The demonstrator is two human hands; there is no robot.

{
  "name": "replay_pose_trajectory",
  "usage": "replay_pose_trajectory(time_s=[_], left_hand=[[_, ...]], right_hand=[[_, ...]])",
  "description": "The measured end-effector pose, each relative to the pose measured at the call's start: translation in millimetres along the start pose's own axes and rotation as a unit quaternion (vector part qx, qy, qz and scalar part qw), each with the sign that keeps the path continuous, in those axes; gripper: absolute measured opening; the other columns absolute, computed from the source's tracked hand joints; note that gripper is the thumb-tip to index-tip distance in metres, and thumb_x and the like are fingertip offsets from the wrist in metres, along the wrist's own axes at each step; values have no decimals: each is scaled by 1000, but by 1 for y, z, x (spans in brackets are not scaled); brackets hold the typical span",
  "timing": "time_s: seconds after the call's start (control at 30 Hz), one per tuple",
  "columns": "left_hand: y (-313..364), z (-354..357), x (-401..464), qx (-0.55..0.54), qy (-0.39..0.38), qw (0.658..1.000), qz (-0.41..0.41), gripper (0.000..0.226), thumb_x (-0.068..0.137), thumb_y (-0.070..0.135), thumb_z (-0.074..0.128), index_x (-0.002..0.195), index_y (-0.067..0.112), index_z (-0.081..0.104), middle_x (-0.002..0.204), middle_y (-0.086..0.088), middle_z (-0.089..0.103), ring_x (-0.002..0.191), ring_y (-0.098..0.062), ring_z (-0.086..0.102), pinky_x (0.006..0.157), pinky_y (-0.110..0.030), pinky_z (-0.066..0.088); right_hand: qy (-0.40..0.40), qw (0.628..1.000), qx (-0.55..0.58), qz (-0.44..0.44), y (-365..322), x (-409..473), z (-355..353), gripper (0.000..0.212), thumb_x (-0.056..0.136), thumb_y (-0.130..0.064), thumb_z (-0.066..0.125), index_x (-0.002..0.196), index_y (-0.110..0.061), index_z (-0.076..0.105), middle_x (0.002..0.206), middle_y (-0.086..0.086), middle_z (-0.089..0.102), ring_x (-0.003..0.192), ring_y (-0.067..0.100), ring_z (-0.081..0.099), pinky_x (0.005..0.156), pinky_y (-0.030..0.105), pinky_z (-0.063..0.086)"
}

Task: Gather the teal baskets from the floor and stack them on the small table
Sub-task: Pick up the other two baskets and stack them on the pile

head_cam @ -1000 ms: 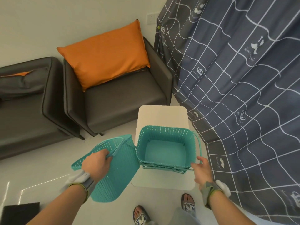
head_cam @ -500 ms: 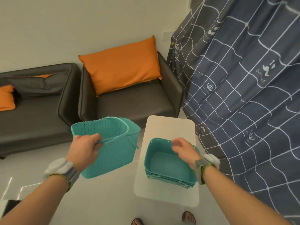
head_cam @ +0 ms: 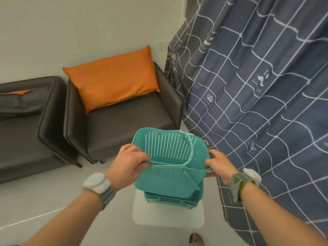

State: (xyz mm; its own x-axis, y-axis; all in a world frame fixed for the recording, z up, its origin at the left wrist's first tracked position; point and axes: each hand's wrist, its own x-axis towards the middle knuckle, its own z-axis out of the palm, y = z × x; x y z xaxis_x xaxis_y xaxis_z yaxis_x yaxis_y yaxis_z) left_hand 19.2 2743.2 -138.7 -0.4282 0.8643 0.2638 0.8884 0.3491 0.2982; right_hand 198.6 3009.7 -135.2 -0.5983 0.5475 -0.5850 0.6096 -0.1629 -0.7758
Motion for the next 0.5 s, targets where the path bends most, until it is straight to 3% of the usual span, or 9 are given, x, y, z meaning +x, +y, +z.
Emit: replay_pose_trajectory(time_s=[0.13,0.27,0.4,0.5], left_hand=[[19,34,24,-66,-20,997,-24,32,79,53,61,89,25,74,97,13,70,108,-15,55,100,-38,41],[29,48,24,-180,30,979,-93,36,73,53,65,86,21,77,100,27,62,114,-2,46,104,-21,30],[20,46,9,-157,35,982,-100,18,73,36,81,85,22,78,97,19,68,115,-11,52,104,-27,35],[10,46,-10,-147,25,983,-108,28,74,49,71,82,23,77,94,16,69,109,-12,53,101,-18,34]], right_hand=[[75,996,55,11,41,-11,-34,49,81,15,50,122,-10,58,108,9,70,87,31,74,73,53,63],[95,992,79,5,59,-17,-40,52,81,14,53,124,-15,57,110,7,68,89,29,73,73,51,63],[90,994,60,7,62,-12,-28,55,76,7,56,124,-20,58,112,4,70,93,28,74,74,50,63],[93,995,42,-5,62,-3,-17,64,70,2,59,130,-20,56,111,2,71,95,26,73,78,51,63]])
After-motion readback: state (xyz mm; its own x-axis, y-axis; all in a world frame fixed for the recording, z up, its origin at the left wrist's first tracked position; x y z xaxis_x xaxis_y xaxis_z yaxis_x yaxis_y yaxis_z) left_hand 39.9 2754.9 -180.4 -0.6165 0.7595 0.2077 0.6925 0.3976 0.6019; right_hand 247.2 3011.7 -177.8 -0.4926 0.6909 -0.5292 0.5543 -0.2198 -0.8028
